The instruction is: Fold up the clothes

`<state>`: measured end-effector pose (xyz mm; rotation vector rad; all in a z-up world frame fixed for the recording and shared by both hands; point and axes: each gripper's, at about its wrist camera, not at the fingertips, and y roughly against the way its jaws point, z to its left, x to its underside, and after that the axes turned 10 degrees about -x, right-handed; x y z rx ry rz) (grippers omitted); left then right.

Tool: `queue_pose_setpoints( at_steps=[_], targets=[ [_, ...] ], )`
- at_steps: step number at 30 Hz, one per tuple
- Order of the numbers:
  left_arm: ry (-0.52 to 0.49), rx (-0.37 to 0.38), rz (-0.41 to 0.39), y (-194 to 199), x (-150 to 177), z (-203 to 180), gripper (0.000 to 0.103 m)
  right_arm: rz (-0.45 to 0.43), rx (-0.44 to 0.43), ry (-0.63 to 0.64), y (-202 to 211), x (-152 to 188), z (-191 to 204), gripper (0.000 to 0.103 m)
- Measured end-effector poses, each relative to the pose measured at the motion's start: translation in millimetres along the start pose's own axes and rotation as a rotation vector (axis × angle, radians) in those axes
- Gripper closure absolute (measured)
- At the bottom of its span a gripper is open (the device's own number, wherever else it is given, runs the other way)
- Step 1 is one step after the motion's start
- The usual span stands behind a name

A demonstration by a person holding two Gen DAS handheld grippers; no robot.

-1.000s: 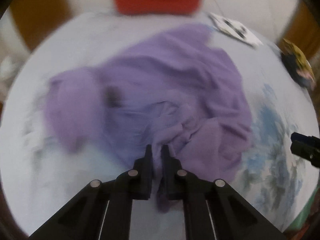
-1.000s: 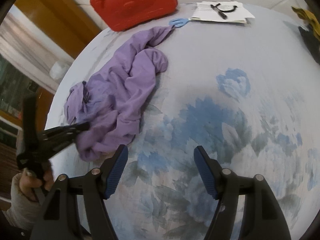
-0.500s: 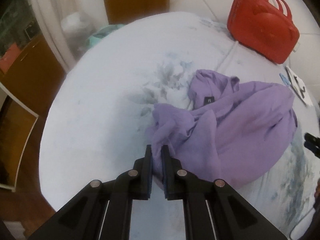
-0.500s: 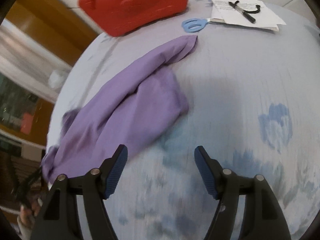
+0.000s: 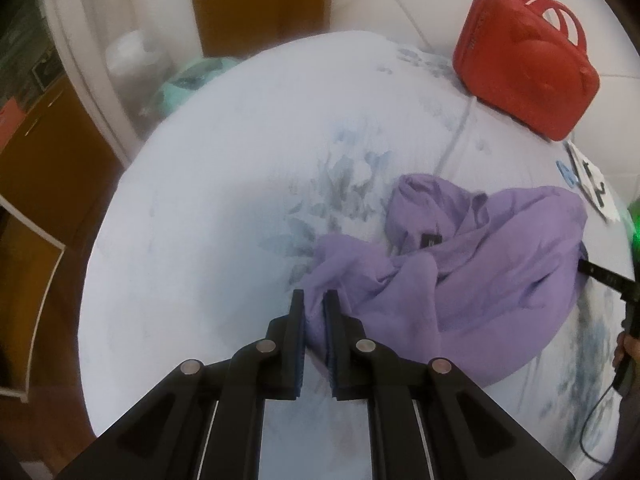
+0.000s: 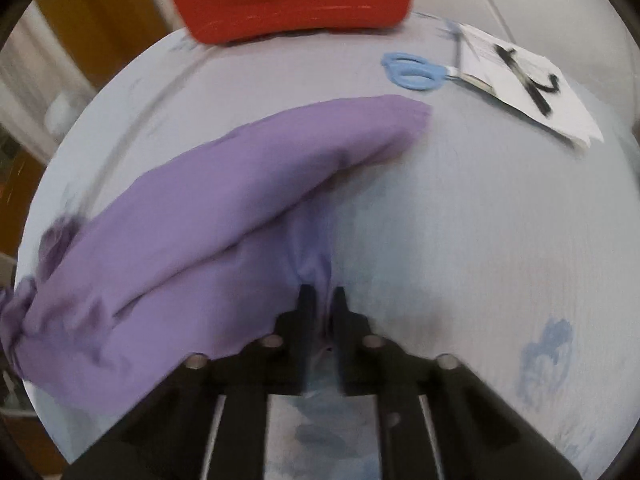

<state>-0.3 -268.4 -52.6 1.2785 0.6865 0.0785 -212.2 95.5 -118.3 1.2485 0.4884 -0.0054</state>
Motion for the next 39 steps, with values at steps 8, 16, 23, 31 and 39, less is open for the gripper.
queue_pose_setpoints(
  at_steps=[8, 16, 23, 31, 39],
  targets=[
    [-0.108, 0.099, -0.055, 45, 3, -36, 0.094, -0.232, 0.025, -0.069, 125, 35, -39, 0.096],
    [-0.292, 0.236, 0.039, 57, 54, -112, 0.093, -0.292, 0.154, -0.278, 252, 153, -126, 0.096],
    [-0.422, 0.176, 0.101, 48, 89, -152, 0.061, -0.032, 0.141, -0.512, 225, 267, -194, 0.093],
    [-0.388, 0.179, -0.062, 72, 28, -190, 0.025, -0.144, 0.149, -0.482, 235, 246, -209, 0.048],
    [-0.391, 0.135, 0.022, 11, 5, -258, 0.025, -0.169, 0.02, -0.437, 185, 149, -222, 0.048]
  ],
)
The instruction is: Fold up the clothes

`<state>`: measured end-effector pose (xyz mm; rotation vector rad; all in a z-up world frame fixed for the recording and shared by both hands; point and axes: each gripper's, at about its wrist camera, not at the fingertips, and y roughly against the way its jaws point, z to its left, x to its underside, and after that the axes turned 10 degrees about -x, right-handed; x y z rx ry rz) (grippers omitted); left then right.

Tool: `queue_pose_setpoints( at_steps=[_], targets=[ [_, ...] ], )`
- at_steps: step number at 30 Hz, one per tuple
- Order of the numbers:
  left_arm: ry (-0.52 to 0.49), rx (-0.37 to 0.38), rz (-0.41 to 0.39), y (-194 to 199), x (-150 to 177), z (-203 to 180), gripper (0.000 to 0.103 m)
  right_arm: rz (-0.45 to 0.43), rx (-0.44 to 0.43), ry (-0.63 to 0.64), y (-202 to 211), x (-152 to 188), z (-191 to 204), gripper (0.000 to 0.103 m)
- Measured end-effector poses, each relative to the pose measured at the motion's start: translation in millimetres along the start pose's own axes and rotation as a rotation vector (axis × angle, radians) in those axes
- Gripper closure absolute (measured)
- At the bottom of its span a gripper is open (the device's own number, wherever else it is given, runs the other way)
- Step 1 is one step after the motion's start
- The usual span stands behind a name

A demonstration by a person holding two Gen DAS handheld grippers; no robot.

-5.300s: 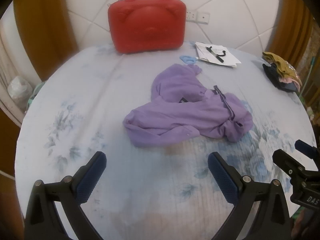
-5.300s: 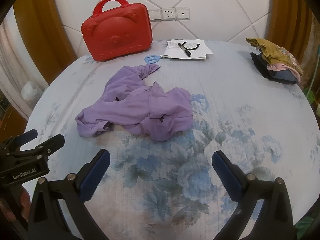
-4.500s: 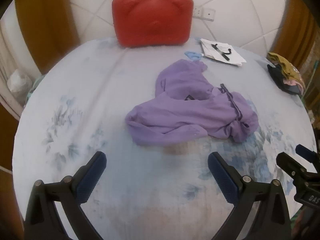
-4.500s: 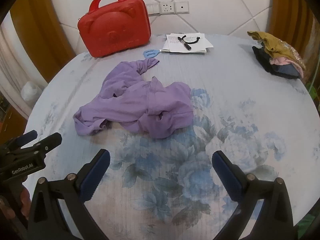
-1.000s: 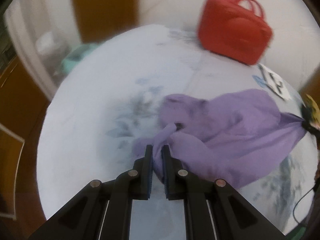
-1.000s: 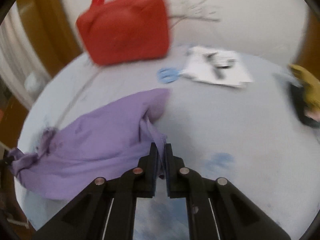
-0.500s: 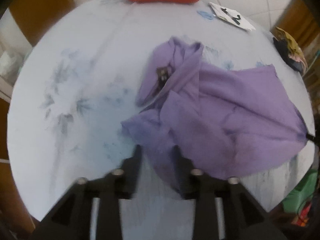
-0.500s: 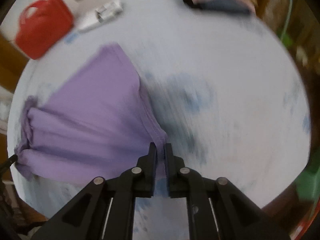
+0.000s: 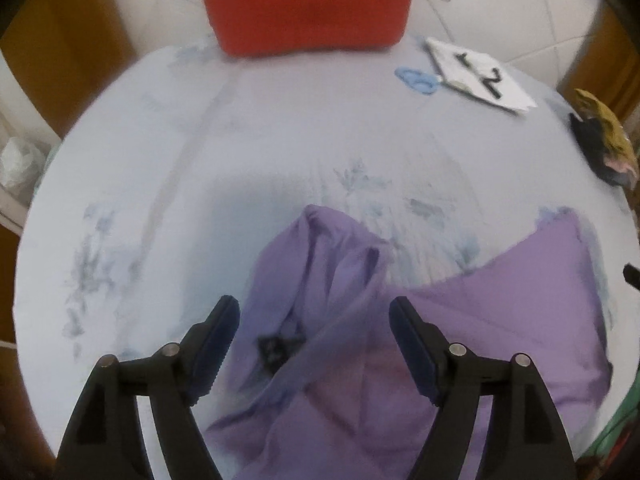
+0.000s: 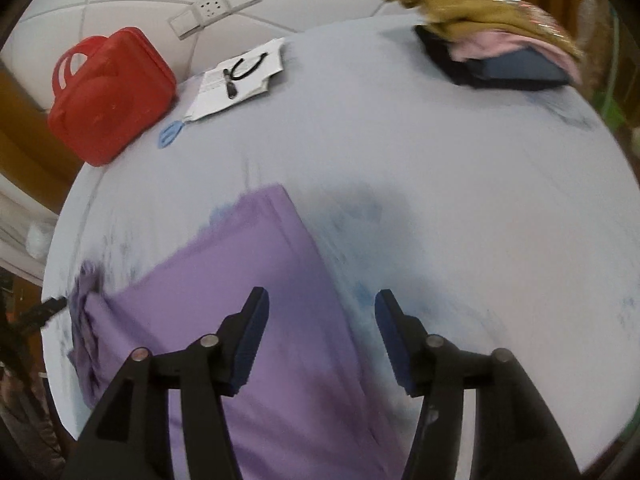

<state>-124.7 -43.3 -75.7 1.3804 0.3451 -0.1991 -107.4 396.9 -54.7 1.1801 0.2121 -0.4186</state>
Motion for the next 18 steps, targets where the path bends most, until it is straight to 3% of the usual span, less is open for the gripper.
queue_pose_setpoints(
  at_steps=[3, 4, 5, 8, 14, 17, 18],
  targets=[
    [0.003, 0.001, 0.026, -16, -5, -5, 0.028, 0.032, -0.009, 0.025, -33, -26, 11, 0.048],
    [0.007, 0.003, 0.035, -19, -5, -5, 0.042, 0.05, -0.007, 0.038, -43, -32, 14, 0.048],
    [0.01, 0.006, 0.043, -22, -6, -5, 0.063, 0.07, -0.005, 0.051, -55, -39, 15, 0.048],
    [0.026, 0.006, 0.054, -26, -8, 0, 0.087, 0.107, 0.008, 0.084, -84, -52, 23, 0.048],
    [0.067, -0.034, 0.024, -11, -8, 30, 0.093, 0.161, 0.085, 0.257, -119, -53, 53, 0.046],
    [0.084, -0.061, -0.005, 2, -11, 47, 0.096, 0.152, 0.132, 0.335, -117, -51, 69, 0.091],
    [0.093, -0.067, -0.018, 7, -13, 52, 0.096, 0.13, 0.136, 0.343, -112, -52, 72, 0.091]
  ],
)
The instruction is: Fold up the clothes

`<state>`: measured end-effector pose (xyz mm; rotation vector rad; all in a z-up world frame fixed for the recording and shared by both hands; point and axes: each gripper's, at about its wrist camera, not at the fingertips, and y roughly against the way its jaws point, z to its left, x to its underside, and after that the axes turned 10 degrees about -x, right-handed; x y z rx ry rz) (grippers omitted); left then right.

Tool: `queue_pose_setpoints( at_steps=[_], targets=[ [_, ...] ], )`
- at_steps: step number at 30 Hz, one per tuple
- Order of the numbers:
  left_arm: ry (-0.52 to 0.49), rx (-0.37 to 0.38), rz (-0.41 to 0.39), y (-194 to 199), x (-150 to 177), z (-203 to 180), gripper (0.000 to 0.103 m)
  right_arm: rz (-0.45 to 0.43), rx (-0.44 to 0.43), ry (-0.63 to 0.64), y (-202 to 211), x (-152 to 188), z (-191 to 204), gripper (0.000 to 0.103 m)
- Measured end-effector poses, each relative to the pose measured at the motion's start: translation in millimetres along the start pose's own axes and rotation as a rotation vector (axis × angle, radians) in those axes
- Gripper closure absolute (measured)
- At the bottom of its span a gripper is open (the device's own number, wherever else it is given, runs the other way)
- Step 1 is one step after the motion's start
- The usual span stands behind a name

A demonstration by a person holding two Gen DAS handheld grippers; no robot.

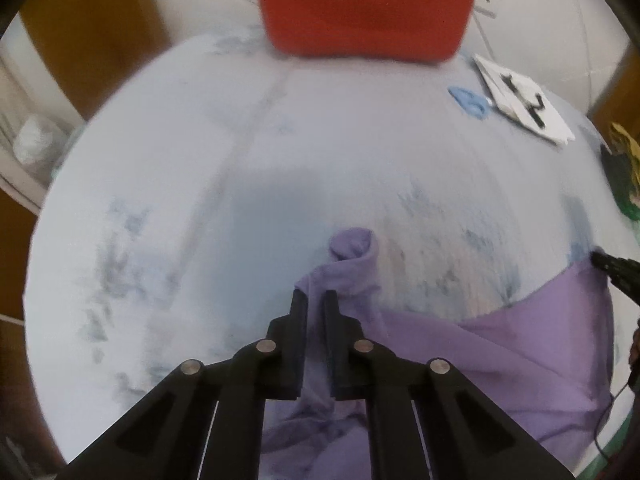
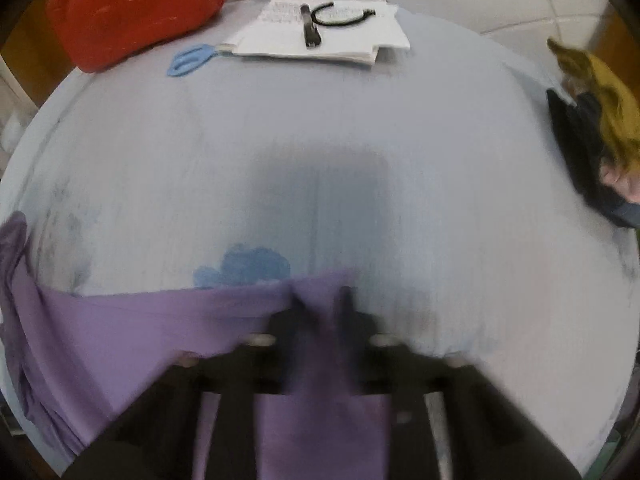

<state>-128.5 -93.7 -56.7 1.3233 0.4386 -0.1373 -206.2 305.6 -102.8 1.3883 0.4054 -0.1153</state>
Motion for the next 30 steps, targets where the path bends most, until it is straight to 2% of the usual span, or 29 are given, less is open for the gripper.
queue_pose_setpoints(
  at_steps=[2, 6, 9, 12, 15, 18, 20, 21, 22, 23, 24, 25, 30],
  targets=[
    [0.021, -0.007, -0.031, 11, -6, 11, 0.096, -0.073, 0.003, -0.015, 22, -2, -4, 0.092],
    [0.082, -0.009, -0.112, 40, -12, 38, 0.096, -0.26, 0.032, -0.147, 85, 1, -43, 0.092],
    [0.077, 0.0, -0.132, 47, -5, 49, 0.096, -0.342, 0.07, -0.247, 122, 17, -76, 0.092],
    [0.013, -0.024, -0.085, 33, 11, 49, 0.096, -0.341, 0.105, -0.322, 136, 42, -103, 0.092],
    [-0.055, 0.008, 0.042, 0, 36, 40, 0.095, -0.271, 0.062, -0.373, 123, 73, -119, 0.092],
    [-0.07, 0.062, 0.136, -23, 54, 36, 0.079, -0.21, -0.004, -0.397, 106, 95, -123, 0.092],
    [-0.04, 0.072, 0.125, -22, 52, 41, 0.069, -0.189, -0.042, -0.412, 98, 98, -119, 0.091],
    [-0.02, 0.072, 0.106, -19, 48, 44, 0.066, -0.183, -0.057, -0.416, 95, 99, -116, 0.085],
    [-0.002, 0.071, 0.084, -15, 42, 46, 0.057, -0.181, -0.061, -0.409, 94, 96, -112, 0.077],
    [0.013, 0.069, 0.06, -11, 35, 48, 0.046, -0.182, -0.065, -0.398, 93, 92, -106, 0.055],
    [0.024, 0.066, 0.041, -10, 27, 48, 0.041, -0.187, -0.07, -0.38, 91, 87, -100, 0.036],
    [0.027, 0.064, 0.032, -12, 22, 46, 0.037, -0.192, -0.072, -0.365, 88, 82, -94, 0.032],
    [-0.011, 0.072, 0.055, -37, 0, 22, 0.037, -0.168, -0.076, -0.315, 68, 43, -77, 0.031]
  ],
)
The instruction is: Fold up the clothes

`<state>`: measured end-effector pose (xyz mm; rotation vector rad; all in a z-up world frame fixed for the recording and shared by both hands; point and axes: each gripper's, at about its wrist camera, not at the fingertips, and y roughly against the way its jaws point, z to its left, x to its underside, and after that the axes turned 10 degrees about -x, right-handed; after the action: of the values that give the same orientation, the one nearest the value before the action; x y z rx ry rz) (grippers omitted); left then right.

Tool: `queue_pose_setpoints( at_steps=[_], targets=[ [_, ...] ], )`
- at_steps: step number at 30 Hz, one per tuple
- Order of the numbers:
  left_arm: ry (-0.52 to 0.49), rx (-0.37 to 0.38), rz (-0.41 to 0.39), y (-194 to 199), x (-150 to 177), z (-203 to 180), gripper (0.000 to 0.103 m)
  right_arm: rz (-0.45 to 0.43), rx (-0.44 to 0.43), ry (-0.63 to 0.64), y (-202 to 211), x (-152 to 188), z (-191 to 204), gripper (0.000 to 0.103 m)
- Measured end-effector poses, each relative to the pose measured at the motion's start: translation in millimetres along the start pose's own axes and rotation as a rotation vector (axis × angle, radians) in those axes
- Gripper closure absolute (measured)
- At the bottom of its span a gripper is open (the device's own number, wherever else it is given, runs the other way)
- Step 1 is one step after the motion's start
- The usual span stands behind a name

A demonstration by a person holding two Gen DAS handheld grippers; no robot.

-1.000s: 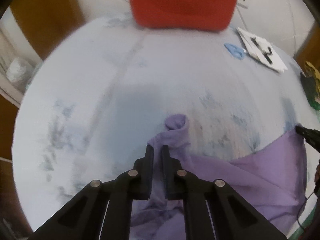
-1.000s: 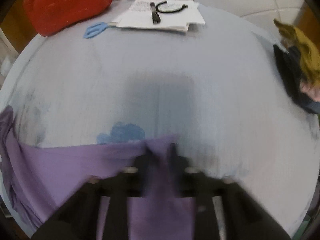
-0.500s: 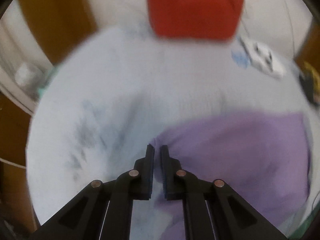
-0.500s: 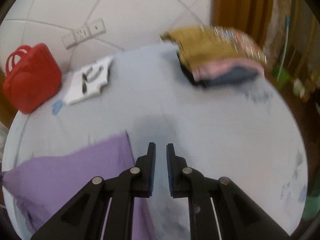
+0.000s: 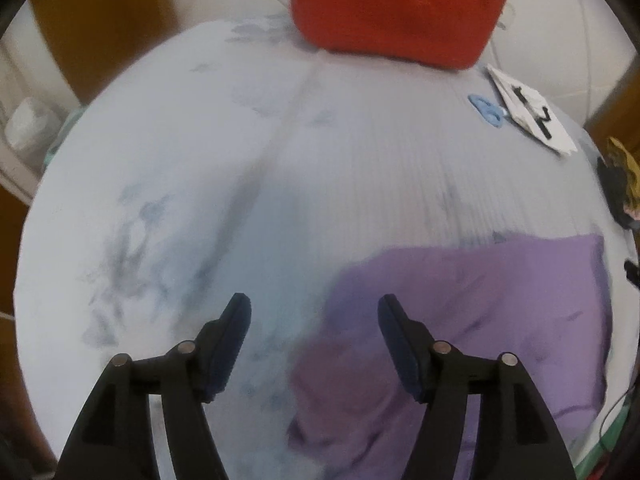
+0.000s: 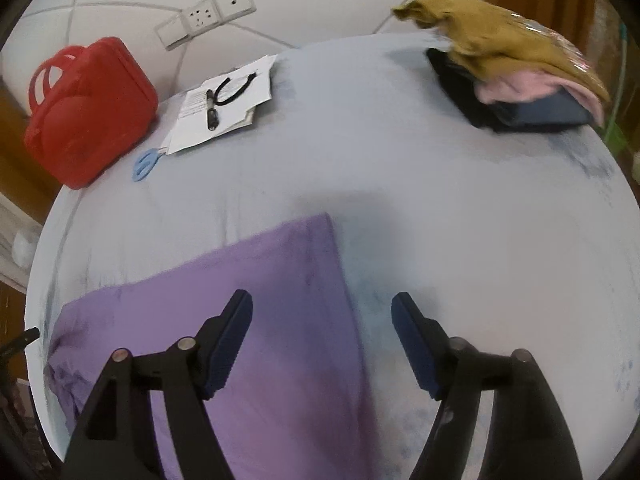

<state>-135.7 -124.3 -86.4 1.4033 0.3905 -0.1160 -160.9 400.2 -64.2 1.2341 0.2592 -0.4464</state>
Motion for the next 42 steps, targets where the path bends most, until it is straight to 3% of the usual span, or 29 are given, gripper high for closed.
queue_pose_setpoints(
  at_steps=[7, 9, 10, 11, 12, 13, 14, 15, 18, 25, 28, 30, 33, 35, 37, 39, 40, 42],
  targets=[
    [-0.062, 0.017, 0.064, -36, -7, -36, 0.037, 0.06, 0.077, 0.049, -52, -35, 14, 0.031],
    [-0.092, 0.014, 0.07, -40, -5, -45, 0.043, 0.086, 0.105, 0.068, -67, -39, 18, 0.031],
    [-0.105, 0.016, 0.063, -38, -4, -48, 0.052, 0.101, 0.11, 0.078, -73, -39, 19, 0.031],
    [-0.117, 0.021, 0.055, -36, -4, -52, 0.068, 0.124, 0.124, 0.096, -79, -36, 22, 0.032],
    [-0.128, 0.027, 0.047, -34, -4, -55, 0.077, 0.146, 0.137, 0.114, -85, -34, 25, 0.051],
    [-0.136, 0.015, 0.039, -32, -4, -58, 0.094, 0.161, 0.149, 0.132, -88, -31, 28, 0.055],
    [-0.138, 0.012, 0.025, -28, -4, -60, 0.095, 0.158, 0.151, 0.147, -87, -29, 33, 0.082],
    [-0.134, 0.017, 0.01, -22, -5, -60, 0.095, 0.155, 0.154, 0.162, -85, -27, 38, 0.093],
    [-0.13, 0.043, -0.051, 5, -2, -56, 0.095, 0.116, 0.12, 0.176, -68, -21, 44, 0.094],
    [-0.174, 0.108, -0.183, 80, 39, -26, 0.095, -0.046, -0.068, 0.095, 33, 21, 26, 0.095],
    [-0.239, 0.138, -0.14, 79, 70, -30, 0.095, -0.044, -0.101, 0.053, 64, 56, 8, 0.094],
    [-0.279, 0.136, -0.081, 66, 91, -34, 0.093, 0.004, -0.082, 0.034, 69, 82, -11, 0.094],
    [-0.274, 0.145, 0.024, 42, 113, -33, 0.083, 0.107, -0.063, 0.009, 60, 116, -32, 0.094],
    [-0.245, 0.16, 0.043, 42, 118, -30, 0.079, 0.153, -0.054, -0.017, 53, 133, -41, 0.094],
    [-0.223, 0.173, 0.012, 57, 117, -27, 0.069, 0.17, -0.041, -0.04, 52, 144, -47, 0.084],
    [-0.21, 0.183, -0.046, 75, 109, -26, 0.053, 0.143, -0.038, -0.054, 60, 147, -52, 0.056],
    [-0.206, 0.188, -0.073, 82, 104, -26, 0.045, 0.124, -0.045, -0.062, 65, 146, -54, 0.05],
    [-0.198, 0.198, -0.12, 94, 91, -30, 0.043, 0.077, -0.053, -0.072, 77, 142, -56, 0.045]
  ],
)
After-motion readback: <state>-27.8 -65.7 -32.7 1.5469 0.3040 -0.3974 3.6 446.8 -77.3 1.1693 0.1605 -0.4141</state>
